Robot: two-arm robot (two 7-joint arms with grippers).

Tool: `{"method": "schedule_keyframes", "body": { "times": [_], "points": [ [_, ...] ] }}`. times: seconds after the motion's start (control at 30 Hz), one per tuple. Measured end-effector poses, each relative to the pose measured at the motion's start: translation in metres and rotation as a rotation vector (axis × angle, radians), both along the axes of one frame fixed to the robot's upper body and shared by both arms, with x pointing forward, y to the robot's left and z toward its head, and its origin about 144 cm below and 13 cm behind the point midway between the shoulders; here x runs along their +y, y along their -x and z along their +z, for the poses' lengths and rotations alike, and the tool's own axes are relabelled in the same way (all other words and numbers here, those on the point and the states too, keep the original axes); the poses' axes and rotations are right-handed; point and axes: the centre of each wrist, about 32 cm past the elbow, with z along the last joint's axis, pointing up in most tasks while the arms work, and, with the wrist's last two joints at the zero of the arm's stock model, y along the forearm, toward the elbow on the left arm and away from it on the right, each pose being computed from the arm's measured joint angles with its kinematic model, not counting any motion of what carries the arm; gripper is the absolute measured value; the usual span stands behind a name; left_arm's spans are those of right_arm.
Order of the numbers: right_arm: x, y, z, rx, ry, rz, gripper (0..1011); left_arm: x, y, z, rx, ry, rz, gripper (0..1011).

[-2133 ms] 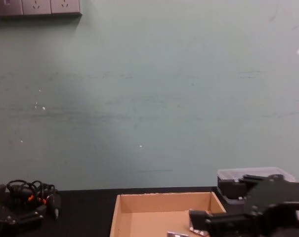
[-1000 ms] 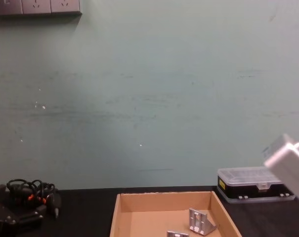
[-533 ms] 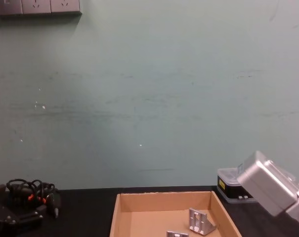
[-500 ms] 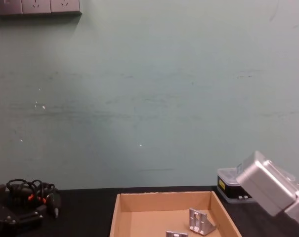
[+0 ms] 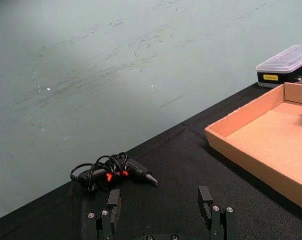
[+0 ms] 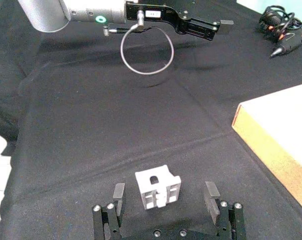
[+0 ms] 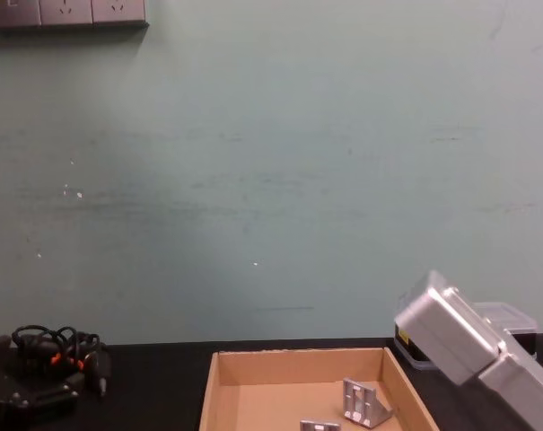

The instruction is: Use one hand to pick up the angle iron from the table and place it into the box.

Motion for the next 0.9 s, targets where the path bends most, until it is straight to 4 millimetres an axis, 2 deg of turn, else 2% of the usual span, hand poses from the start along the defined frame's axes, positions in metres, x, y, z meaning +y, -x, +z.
{"method": "schedule_keyframes", "body": {
  "times": [0.7,0.9],
  "points": [
    [0.0087,-0.0028,-0.0033,-0.001,0.002,0.000,998,0.0000,0.0000,0.0000,0.000,0.000,0.000,1011],
    [0.0100,-0.0036,-0.0046,0.000,0.006,0.001,867,0.0000,0.0000,0.0000,0.000,0.000,0.000,1011]
  ]
}}
